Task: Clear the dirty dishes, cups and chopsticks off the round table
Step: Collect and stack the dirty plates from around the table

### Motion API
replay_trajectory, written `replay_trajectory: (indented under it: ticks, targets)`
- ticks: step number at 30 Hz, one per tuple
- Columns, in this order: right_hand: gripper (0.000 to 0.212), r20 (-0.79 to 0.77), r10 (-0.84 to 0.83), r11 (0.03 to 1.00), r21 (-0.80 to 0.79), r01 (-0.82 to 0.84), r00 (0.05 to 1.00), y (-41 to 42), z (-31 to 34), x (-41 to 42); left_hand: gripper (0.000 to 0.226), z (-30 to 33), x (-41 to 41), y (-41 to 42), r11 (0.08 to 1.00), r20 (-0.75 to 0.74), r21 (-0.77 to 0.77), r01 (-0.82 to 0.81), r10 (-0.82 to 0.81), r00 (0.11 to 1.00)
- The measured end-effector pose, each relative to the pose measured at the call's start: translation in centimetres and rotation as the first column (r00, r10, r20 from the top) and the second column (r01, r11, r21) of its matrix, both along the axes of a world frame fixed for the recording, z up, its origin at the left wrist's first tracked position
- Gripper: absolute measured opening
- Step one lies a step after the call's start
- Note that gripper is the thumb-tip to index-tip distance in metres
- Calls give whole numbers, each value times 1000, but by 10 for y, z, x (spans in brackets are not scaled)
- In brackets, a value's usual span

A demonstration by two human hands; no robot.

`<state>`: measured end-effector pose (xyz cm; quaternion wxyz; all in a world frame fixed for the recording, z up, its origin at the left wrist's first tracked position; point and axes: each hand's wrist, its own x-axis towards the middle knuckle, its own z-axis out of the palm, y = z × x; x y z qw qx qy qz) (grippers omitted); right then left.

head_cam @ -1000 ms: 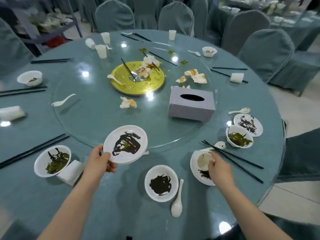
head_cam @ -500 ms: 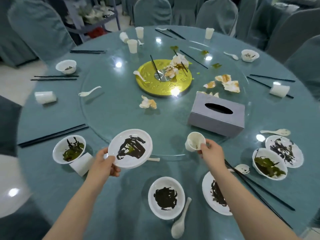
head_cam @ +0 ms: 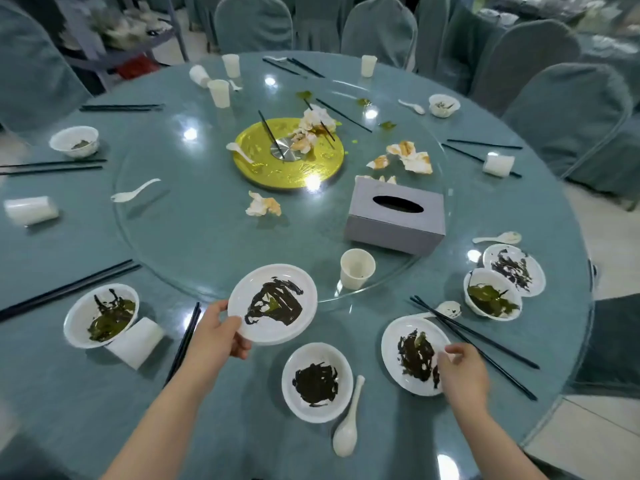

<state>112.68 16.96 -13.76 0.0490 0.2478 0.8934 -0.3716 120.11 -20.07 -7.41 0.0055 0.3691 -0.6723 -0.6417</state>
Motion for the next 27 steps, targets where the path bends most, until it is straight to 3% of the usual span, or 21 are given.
replay_trajectory:
  ticks: [6, 11, 13, 18, 21, 27]
  targets:
    - [35, 166, -98, 995, 40, 92, 981, 22, -16, 42, 28, 7, 1, 15, 992, -21, 1, 128, -128, 992]
    - [15, 239, -164, 986, 22, 164, 957, 13, -6, 58, 31, 10, 18, 9, 985, -26, 5, 173, -173, 985]
    - [22, 244, -223, 971, -35, 238, 944, 11, -2, 66, 31, 11, 26, 4, 985, -27, 7, 171, -171, 985]
    - [4, 208, -315, 921, -168, 351, 926, -2, 25, 99, 32, 16, 50, -15, 979, -73, 4, 203, -203, 976]
    - [8, 143, -359, 875, -293, 386, 922, -10, 48, 118, 30, 19, 63, -19, 965, -100, -21, 262, -263, 960]
    - [9, 9, -403, 739, -586, 332, 915, -41, 106, 152, 30, 30, 84, -13, 896, -133, -62, 441, -445, 886]
